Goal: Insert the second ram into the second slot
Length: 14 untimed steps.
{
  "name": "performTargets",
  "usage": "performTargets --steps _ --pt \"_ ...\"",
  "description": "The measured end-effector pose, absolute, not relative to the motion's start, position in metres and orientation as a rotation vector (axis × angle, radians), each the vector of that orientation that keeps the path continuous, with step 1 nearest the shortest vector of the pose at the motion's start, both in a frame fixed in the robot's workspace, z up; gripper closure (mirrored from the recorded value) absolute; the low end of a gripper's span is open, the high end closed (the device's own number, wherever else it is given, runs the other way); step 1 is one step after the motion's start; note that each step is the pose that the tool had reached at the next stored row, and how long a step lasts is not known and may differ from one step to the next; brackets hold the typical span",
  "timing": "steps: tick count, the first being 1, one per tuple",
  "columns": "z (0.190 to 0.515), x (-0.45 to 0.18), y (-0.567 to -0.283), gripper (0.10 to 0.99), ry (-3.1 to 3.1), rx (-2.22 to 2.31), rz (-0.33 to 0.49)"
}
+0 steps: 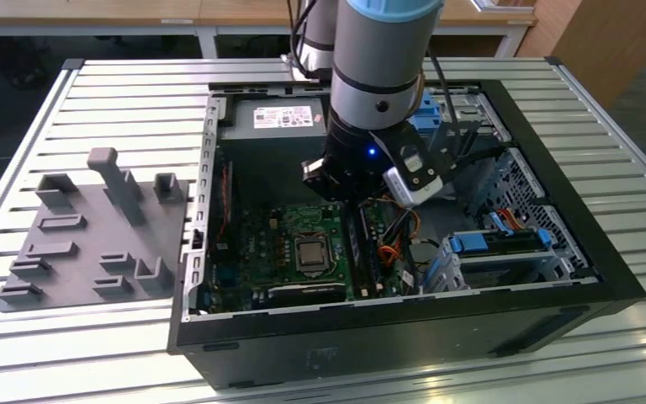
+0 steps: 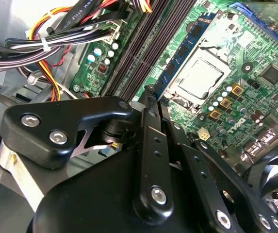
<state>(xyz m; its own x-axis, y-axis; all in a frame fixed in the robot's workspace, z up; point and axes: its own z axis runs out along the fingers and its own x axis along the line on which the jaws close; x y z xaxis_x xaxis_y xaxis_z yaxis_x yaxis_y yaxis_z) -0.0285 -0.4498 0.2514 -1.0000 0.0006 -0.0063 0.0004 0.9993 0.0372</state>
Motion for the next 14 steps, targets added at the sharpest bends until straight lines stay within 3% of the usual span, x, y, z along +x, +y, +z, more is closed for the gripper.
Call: performTargets --steps 14 --pt "0.2448 -0.0281 -0.4498 0.949 3.135 0.001 0.058"
